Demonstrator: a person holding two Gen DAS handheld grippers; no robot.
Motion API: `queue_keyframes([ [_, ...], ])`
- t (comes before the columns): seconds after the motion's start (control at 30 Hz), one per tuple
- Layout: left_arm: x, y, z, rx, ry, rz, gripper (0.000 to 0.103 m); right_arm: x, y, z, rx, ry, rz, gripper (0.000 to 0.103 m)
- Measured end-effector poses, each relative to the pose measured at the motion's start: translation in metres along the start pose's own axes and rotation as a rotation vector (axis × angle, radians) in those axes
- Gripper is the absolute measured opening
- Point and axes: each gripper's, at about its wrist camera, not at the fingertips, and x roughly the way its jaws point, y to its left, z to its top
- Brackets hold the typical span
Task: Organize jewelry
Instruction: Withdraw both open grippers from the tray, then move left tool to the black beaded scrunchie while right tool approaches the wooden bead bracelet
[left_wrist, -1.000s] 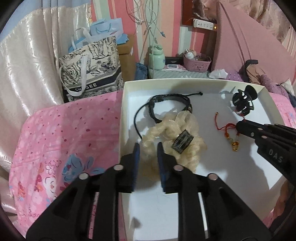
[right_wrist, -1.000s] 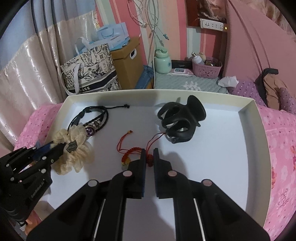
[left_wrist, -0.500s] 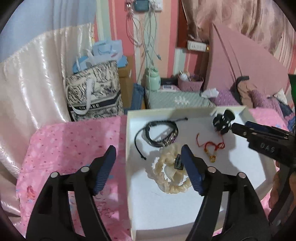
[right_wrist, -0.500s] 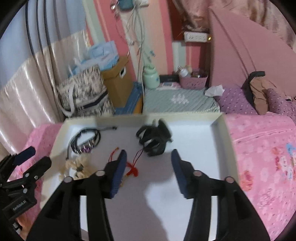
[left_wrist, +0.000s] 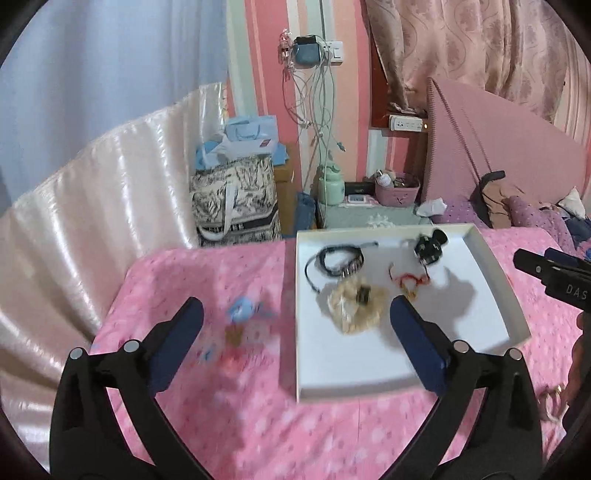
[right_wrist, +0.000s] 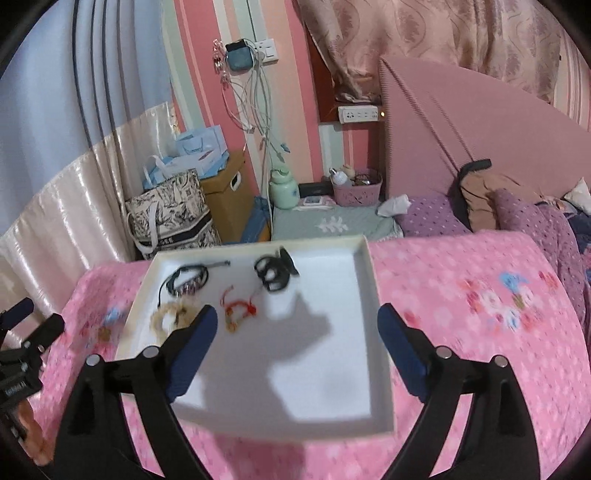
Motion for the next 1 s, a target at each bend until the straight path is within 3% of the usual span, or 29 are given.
queue_keyframes([
  [0.13, -0.033, 0.009, -0.025, -0.019, -0.008, -0.023, 0.1, -0.034, -0.017, -0.026, -0.006, -0.017, -0.039, 0.095],
  [0.43, -0.085, 0.014, -0.077, -0.055, -0.07, -0.087, 0.1, -0.11, -0.049, -0.072, 0.007, -0.096, -0.12, 0.096],
  [0.53, -0.092, 0.015, -0.087, -0.075, -0.091, -0.064, 0.1, -0.13, -0.052, -0.087, 0.017, -0.153, -0.123, 0.097],
  [0.63, -0.099, 0.013, -0.099, -0.087, -0.096, -0.044, 0.1, -0.137, -0.049, -0.103, -0.019, -0.178, -0.137, 0.098],
  [0.77, -0.104, 0.013, -0.114, -0.116, -0.079, -0.099, 0.1, -0.137, -0.046, -0.123, -0.065, -0.18, -0.168, 0.098],
  [1.0, -0.092, 0.016, -0.138, -0.121, -0.047, -0.103, 0.1, -0.144, -0.067, -0.135, -0.004, -0.231, -0.154, 0.098],
])
